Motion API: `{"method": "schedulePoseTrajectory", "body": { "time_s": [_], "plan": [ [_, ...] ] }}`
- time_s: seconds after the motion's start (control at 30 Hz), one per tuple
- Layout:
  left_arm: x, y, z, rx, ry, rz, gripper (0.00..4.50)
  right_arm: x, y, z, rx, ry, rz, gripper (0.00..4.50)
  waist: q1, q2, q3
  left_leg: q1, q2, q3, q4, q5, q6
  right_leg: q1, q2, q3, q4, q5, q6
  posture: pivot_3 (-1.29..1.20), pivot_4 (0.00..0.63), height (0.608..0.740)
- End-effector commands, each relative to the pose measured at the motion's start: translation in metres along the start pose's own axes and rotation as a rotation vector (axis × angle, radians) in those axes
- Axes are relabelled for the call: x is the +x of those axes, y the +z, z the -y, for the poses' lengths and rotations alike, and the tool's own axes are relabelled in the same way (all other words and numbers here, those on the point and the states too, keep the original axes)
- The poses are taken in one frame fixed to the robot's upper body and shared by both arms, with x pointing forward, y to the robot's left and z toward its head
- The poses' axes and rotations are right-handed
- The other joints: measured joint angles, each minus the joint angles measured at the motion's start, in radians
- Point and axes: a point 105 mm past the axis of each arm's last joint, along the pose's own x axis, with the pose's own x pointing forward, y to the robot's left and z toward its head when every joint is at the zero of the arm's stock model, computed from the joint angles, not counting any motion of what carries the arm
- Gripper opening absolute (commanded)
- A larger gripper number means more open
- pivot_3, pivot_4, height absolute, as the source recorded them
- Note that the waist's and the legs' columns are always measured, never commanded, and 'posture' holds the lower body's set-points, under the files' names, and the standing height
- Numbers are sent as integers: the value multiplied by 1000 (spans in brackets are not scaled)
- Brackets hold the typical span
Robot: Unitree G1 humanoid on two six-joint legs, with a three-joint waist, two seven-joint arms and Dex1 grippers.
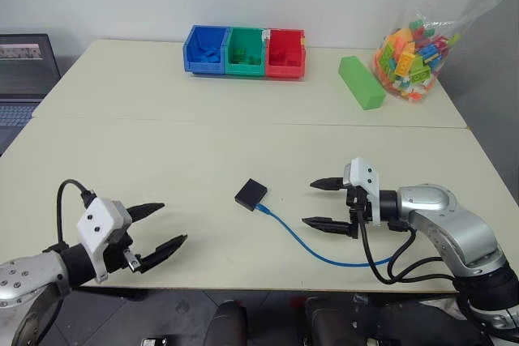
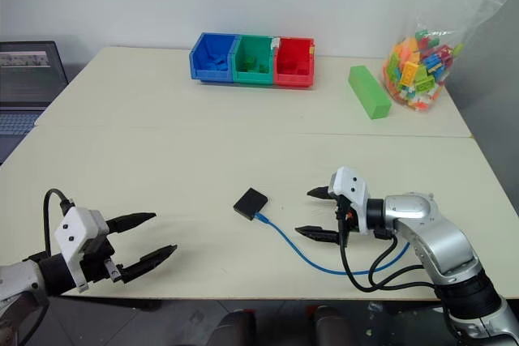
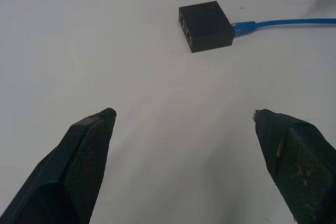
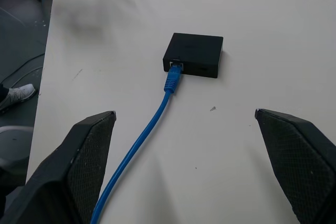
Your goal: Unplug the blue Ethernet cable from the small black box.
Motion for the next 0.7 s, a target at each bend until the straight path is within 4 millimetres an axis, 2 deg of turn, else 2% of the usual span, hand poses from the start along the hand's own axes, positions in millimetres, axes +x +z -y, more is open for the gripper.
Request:
{"method": "schedulePoseTrajectory", "body": {
  "time_s": [0.03,0.33,0.47,0.6,0.7],
  "plan": [
    [0,10,0,28,-7,40,4461,-4,10,1,-43,-6,31,4500,0,0,0,0,0,0,0,0,0,0,0,0,0,0,0,0,150,740],
    [3,12,2,27,-10,51,4461,-4,7,0,-45,-4,23,4500,0,0,0,0,0,0,0,0,0,0,0,0,0,0,0,0,150,740],
    [4,9,5,3,-65,23,4461,-2,7,-2,-49,1,20,4500,0,0,0,0,0,0,0,0,0,0,0,0,0,0,0,0,150,740],
    [1,12,9,-37,-156,14,4461,10,9,-4,-48,8,38,4500,0,0,0,0,0,0,0,0,0,0,0,0,0,0,0,0,150,740],
    [1,11,7,-24,-176,1,4461,27,7,-5,-41,-2,47,4500,-1,0,0,0,1,0,0,0,0,0,0,0,0,0,0,0,150,740]
  ]
}}
